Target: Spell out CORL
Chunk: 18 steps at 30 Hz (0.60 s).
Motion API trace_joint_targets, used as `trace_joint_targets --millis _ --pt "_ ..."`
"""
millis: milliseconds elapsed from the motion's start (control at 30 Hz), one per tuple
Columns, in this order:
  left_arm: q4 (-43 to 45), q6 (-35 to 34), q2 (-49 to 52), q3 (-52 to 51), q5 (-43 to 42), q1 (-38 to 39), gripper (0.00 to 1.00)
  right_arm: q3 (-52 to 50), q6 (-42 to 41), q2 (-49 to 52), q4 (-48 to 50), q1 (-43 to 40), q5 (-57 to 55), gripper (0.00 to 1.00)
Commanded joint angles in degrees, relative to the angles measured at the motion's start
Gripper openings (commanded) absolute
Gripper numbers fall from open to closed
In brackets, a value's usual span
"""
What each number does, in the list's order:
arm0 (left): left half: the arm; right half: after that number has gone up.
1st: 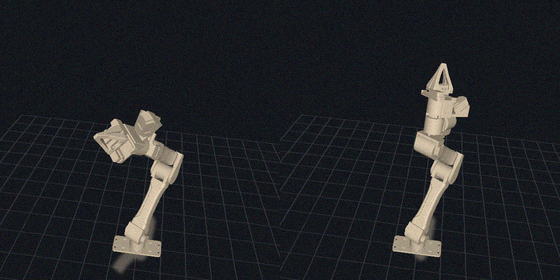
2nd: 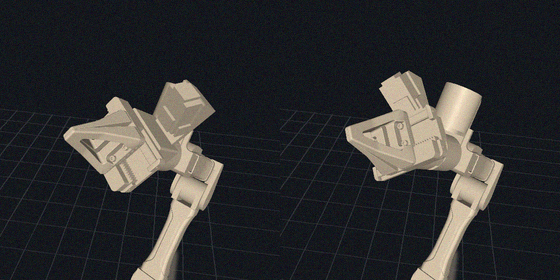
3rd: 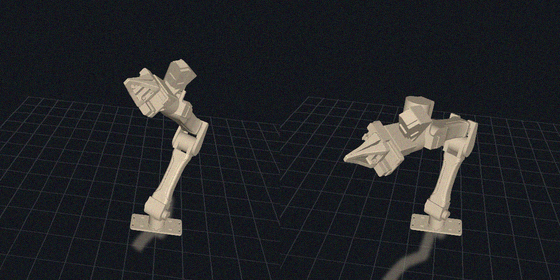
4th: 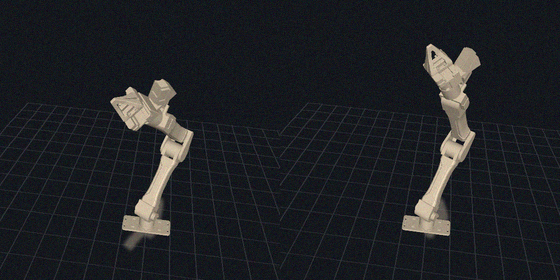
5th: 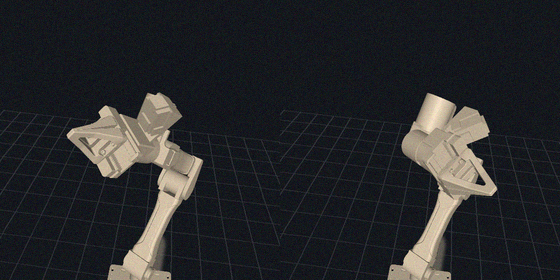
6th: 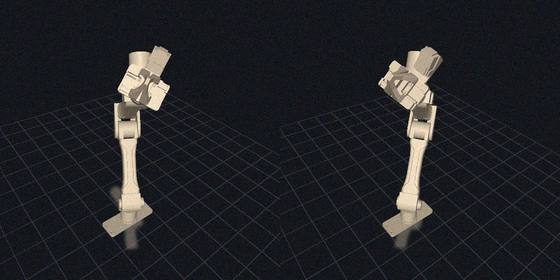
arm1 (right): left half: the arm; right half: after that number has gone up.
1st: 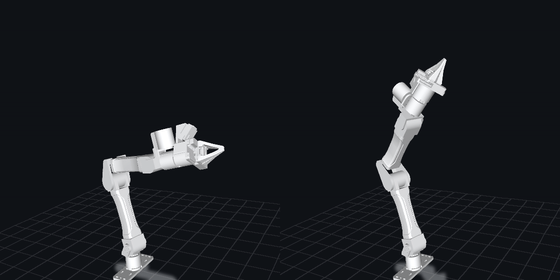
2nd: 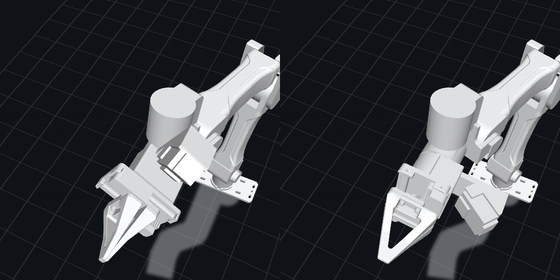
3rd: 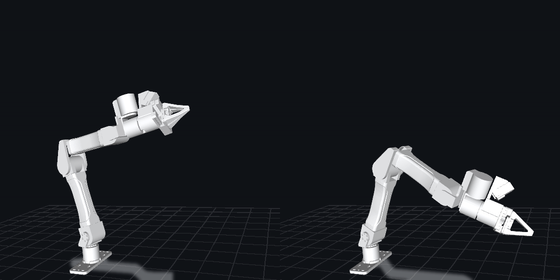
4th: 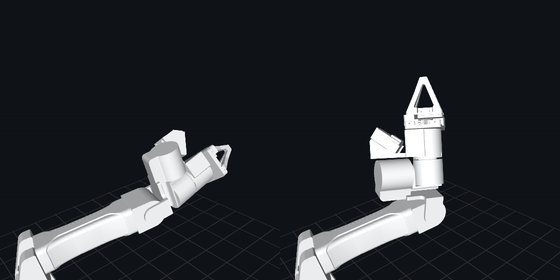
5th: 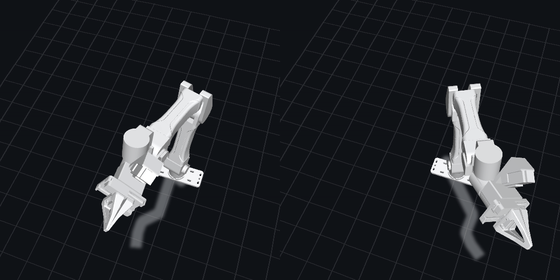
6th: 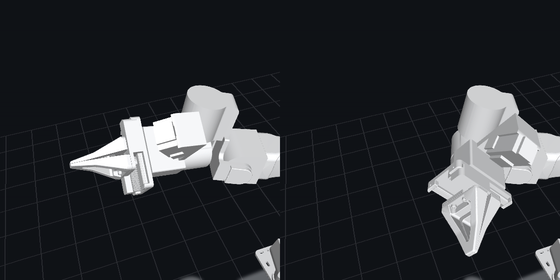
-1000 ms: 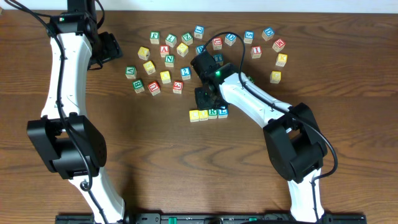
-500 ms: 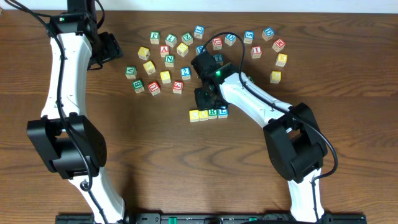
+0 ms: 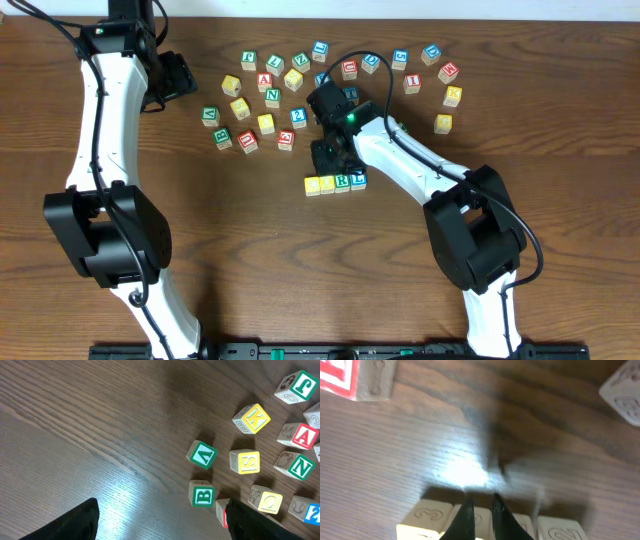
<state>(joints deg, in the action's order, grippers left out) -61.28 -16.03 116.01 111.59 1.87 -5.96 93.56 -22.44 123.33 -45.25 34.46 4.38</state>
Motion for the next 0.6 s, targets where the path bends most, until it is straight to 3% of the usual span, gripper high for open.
trace_joint_targets --millis 0,300,567 --pt "-0.15 0.94 -0.07 1.9 0.72 -0.02 0.8 2.95 0.87 0.28 -1.22 -1.36 0.28 0.09" --pt "-0.15 0.94 -0.07 1.9 0.72 -0.02 0.8 8.57 1.95 -0.22 -16.17 -8.7 0.24 0.11" --pt "-0.15 0.94 -0.07 1.9 0.72 -0.02 0.8 2.12 1.7 -0.2 -14.53 -10.36 -0.79 0.1"
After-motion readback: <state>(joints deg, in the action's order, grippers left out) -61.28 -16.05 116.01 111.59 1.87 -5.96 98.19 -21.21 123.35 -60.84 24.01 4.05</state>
